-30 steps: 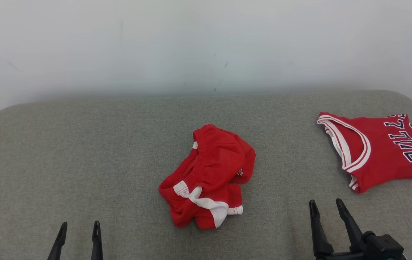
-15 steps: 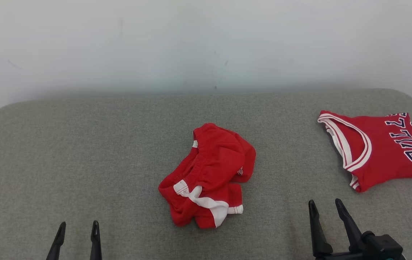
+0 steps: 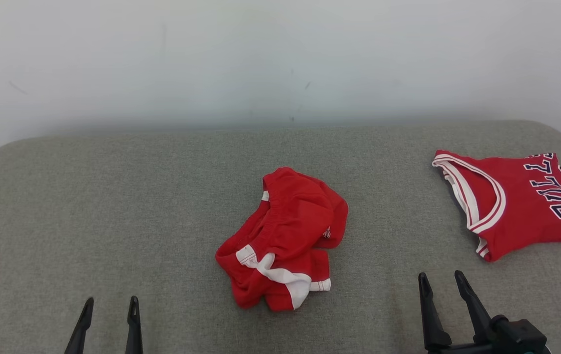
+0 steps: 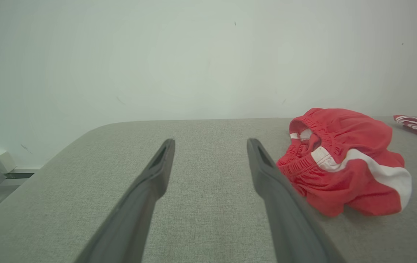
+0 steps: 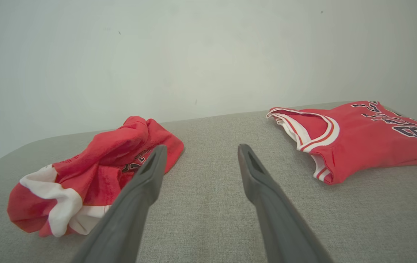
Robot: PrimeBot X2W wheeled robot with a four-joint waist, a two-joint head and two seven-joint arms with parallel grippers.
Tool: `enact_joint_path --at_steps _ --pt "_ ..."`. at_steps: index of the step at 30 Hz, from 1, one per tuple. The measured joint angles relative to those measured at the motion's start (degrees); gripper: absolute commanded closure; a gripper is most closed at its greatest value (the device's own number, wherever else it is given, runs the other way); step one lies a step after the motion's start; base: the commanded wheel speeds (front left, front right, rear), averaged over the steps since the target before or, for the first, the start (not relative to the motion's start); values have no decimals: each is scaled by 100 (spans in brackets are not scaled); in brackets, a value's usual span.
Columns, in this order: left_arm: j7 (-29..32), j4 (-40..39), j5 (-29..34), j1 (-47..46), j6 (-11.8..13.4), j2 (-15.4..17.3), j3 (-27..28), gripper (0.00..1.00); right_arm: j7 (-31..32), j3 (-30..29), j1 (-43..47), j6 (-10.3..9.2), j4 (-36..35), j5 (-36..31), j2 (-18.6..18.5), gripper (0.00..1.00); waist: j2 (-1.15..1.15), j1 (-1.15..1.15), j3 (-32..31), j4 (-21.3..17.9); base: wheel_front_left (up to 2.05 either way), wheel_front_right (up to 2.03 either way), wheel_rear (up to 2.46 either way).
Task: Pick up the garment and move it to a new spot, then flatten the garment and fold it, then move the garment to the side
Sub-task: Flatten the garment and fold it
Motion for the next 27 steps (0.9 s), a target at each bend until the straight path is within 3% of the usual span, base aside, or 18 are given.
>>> enact_joint_path --at_steps 7,17,27 --pt "0 240 -56 -477 -2 124 -348 0 -1 144 -36 0 26 -1 0 0 0 0 67 1 0 0 0" --pt "-1 1148 -738 -1796 -11 946 -1697 0 0 331 -319 0 24 37 2 0 0 0 356 -133 0 0 0" --pt "0 2325 -1511 -2917 -12 1550 -3040 0 0 360 -491 0 20 132 2 0 0 1 714 -497 0 0 0"
